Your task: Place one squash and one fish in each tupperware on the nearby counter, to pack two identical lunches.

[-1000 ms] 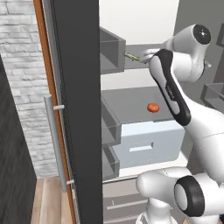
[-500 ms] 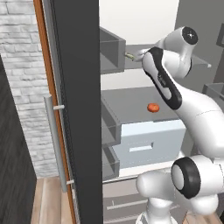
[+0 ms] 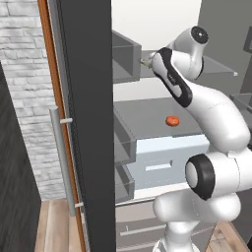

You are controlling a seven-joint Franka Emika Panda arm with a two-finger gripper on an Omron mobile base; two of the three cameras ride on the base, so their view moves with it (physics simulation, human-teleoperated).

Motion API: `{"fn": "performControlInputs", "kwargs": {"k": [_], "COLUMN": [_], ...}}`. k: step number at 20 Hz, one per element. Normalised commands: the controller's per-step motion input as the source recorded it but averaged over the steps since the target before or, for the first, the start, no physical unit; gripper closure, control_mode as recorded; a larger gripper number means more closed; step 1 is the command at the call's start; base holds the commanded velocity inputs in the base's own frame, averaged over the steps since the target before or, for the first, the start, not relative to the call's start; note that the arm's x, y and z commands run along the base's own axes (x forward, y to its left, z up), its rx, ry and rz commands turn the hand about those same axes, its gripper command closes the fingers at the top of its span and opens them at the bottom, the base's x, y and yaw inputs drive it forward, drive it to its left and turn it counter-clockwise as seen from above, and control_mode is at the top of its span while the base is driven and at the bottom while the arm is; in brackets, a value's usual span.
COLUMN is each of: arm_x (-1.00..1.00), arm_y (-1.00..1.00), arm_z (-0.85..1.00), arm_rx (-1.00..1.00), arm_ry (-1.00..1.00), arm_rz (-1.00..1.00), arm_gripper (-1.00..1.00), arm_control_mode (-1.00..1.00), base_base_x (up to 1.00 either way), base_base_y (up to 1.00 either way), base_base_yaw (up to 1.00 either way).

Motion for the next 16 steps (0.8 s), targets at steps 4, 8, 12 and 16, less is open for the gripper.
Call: {"fn": "performControlInputs", "kwargs": {"k": [4, 8, 12, 16], "arm_x": [0.56, 0.44, 0.28, 0.21], "arm_y": [0.04, 0.13, 0.17, 0.13], "arm_z": [-0.02, -0.20, -0.27, -0.25], "arm_rx": [-0.01, -0.03, -0.04, -0.04], "arm_ry": [0.03, 0.00, -0.02, -0.03], "arm_rz": [0.00, 0.00, 0.00, 0.00], "arm_gripper": [-1.00, -1.00, -1.00, -1.00], "arm_control_mode": [-1.00, -1.00, -1.00, -1.00], "base_base_x": [0.00, 0.00, 0.00, 0.00], "base_base_y": [0.00, 0.00, 0.00, 0.00], "base_base_yaw": [0.00, 0.00, 0.00, 0.00]}}
